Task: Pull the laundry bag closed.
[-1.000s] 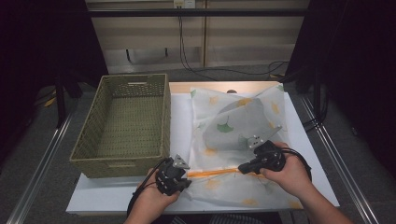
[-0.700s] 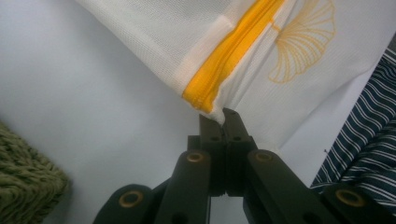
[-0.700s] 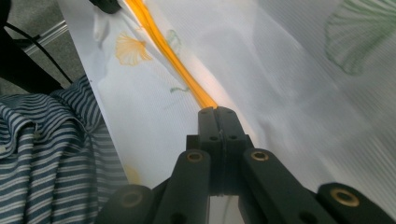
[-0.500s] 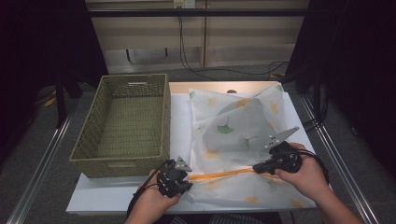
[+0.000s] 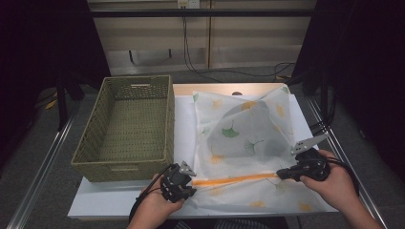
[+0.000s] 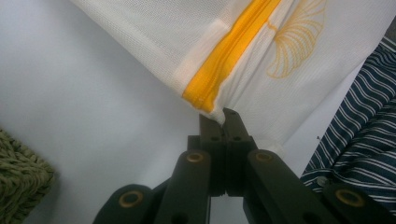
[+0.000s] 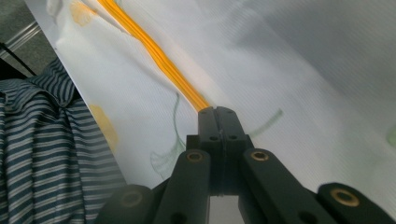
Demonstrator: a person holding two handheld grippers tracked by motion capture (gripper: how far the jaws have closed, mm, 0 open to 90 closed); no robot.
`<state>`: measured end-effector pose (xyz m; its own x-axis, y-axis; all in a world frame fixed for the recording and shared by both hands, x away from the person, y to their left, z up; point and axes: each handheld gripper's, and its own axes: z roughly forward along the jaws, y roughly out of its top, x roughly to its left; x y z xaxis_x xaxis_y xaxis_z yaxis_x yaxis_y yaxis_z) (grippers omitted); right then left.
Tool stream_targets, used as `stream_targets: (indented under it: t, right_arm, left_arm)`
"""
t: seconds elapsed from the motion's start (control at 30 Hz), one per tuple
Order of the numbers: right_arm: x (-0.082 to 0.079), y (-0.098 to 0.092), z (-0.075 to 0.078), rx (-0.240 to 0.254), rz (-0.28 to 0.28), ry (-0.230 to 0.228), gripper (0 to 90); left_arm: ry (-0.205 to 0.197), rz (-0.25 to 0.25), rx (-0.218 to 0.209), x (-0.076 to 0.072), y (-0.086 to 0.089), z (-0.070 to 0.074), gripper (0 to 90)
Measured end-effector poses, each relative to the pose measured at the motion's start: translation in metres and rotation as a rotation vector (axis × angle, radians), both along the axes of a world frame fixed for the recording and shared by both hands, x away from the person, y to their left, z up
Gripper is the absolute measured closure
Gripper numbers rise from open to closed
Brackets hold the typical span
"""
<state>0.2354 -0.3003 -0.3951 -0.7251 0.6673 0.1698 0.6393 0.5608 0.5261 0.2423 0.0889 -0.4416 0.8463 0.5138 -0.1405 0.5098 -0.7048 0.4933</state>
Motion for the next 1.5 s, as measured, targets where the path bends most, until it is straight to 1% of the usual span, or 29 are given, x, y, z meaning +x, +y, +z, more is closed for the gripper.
stream_targets:
  t: [0.03, 0.1, 0.13, 0.27, 0.33, 0.4, 0.53, 0.7, 0.83, 0.9, 0.93, 0.97, 1.0, 1.03, 1.1, 1.13, 1.17, 1.2, 1.23, 1.27, 1.3, 1.33, 1.37, 1.4, 1.43, 1.47, 1.5]
  right_arm:
    - [-0.001, -0.002, 0.000, -0.007, -0.011, 0.007, 90.0]
    - [-0.003, -0.008, -0.001, -0.007, -0.028, 0.012, 90.0]
    - [-0.004, -0.010, -0.002, -0.007, -0.035, 0.016, 90.0]
    - [-0.006, -0.018, -0.001, -0.011, -0.048, 0.007, 90.0]
    - [-0.007, -0.021, -0.001, -0.019, -0.066, 0.010, 90.0]
    - [-0.008, -0.026, -0.002, -0.020, -0.075, 0.013, 90.0]
    - [-0.010, -0.035, -0.003, -0.023, -0.098, 0.023, 90.0]
    - [-0.011, -0.047, -0.004, -0.027, -0.128, 0.018, 90.0]
    - [-0.012, -0.056, -0.005, -0.034, -0.164, 0.026, 90.0]
    - [-0.012, -0.061, -0.007, -0.035, -0.166, 0.023, 90.0]
    - [-0.013, -0.063, -0.007, -0.036, -0.178, 0.037, 90.0]
    - [-0.013, -0.065, -0.008, -0.044, -0.180, 0.034, 90.0]
    - [-0.014, -0.066, -0.008, -0.053, -0.189, 0.043, 90.0]
    - [-0.014, -0.069, -0.009, -0.056, -0.193, 0.035, 90.0]
    - [-0.015, -0.073, -0.010, -0.060, -0.213, 0.044, 90.0]
    - [-0.015, -0.075, -0.010, -0.061, -0.217, 0.044, 90.0]
    - [-0.015, -0.078, -0.011, -0.064, -0.223, 0.044, 90.0]
    - [-0.016, -0.080, -0.012, -0.071, -0.232, 0.050, 90.0]
    - [-0.015, -0.082, -0.013, -0.083, -0.238, 0.041, 90.0]
    - [-0.016, -0.084, -0.014, -0.105, -0.254, 0.048, 90.0]
    - [-0.016, -0.086, -0.016, -0.116, -0.258, 0.045, 90.0]
    - [-0.016, -0.087, -0.018, -0.107, -0.268, 0.055, 90.0]
    - [-0.016, -0.089, -0.019, -0.108, -0.263, 0.048, 90.0]
    - [-0.016, -0.090, -0.019, -0.113, -0.261, 0.058, 90.0]
    - [-0.017, -0.089, -0.020, -0.098, -0.266, 0.060, 90.0]
    - [-0.017, -0.090, -0.020, -0.096, -0.260, 0.062, 90.0]
    - [-0.017, -0.090, -0.019, -0.094, -0.259, 0.056, 90.0]
  left_arm:
    - [0.003, -0.003, 0.004, 0.000, 0.000, 0.000, 90.0]
    - [0.001, -0.002, 0.001, 0.000, 0.000, 0.000, 90.0]
    - [0.003, -0.003, 0.007, 0.000, 0.000, 0.000, 90.0]
    - [0.003, -0.005, 0.012, 0.000, 0.000, 0.001, 90.0]
    - [0.006, -0.001, 0.006, 0.000, 0.000, 0.001, 90.0]
    - [0.000, -0.006, 0.009, 0.000, 0.000, 0.000, 90.0]
    - [0.002, -0.005, 0.006, 0.001, 0.000, 0.000, 90.0]
    - [0.009, -0.007, 0.013, 0.001, 0.001, -0.001, 90.0]
    - [0.008, -0.006, 0.012, 0.001, 0.001, -0.002, 90.0]
    - [0.011, -0.001, 0.009, 0.001, 0.001, -0.002, 90.0]
    - [0.011, -0.016, 0.021, 0.002, 0.002, -0.002, 90.0]
    - [0.011, -0.023, 0.027, 0.002, 0.002, -0.002, 90.0]
    - [0.009, -0.016, 0.022, 0.002, 0.002, -0.002, 90.0]
    - [0.008, -0.016, 0.020, 0.002, 0.002, -0.002, 90.0]
    - [0.008, -0.016, 0.020, 0.002, 0.002, -0.002, 90.0]
    - [0.012, -0.007, 0.019, 0.001, 0.002, -0.002, 90.0]
    - [0.015, 0.007, 0.006, 0.001, 0.001, -0.003, 90.0]
    - [0.013, 0.004, 0.007, 0.001, 0.002, -0.003, 90.0]
    - [0.018, 0.011, 0.002, 0.000, 0.001, -0.003, 90.0]
    - [0.018, 0.004, 0.005, 0.001, 0.002, -0.003, 90.0]
    - [0.017, -0.016, 0.021, 0.002, 0.003, -0.002, 90.0]
    - [0.016, -0.015, 0.019, 0.001, 0.003, -0.003, 90.0]
    - [0.020, -0.016, 0.024, 0.001, 0.003, -0.002, 90.0]
    - [0.015, -0.018, 0.022, 0.002, 0.003, -0.002, 90.0]
    - [0.015, 0.003, 0.006, 0.001, 0.002, -0.002, 89.9]
    - [0.001, -0.010, 0.001, 0.001, 0.003, -0.001, 89.7]
    - [-0.008, -0.036, 0.007, 0.000, 0.003, 0.000, 89.4]
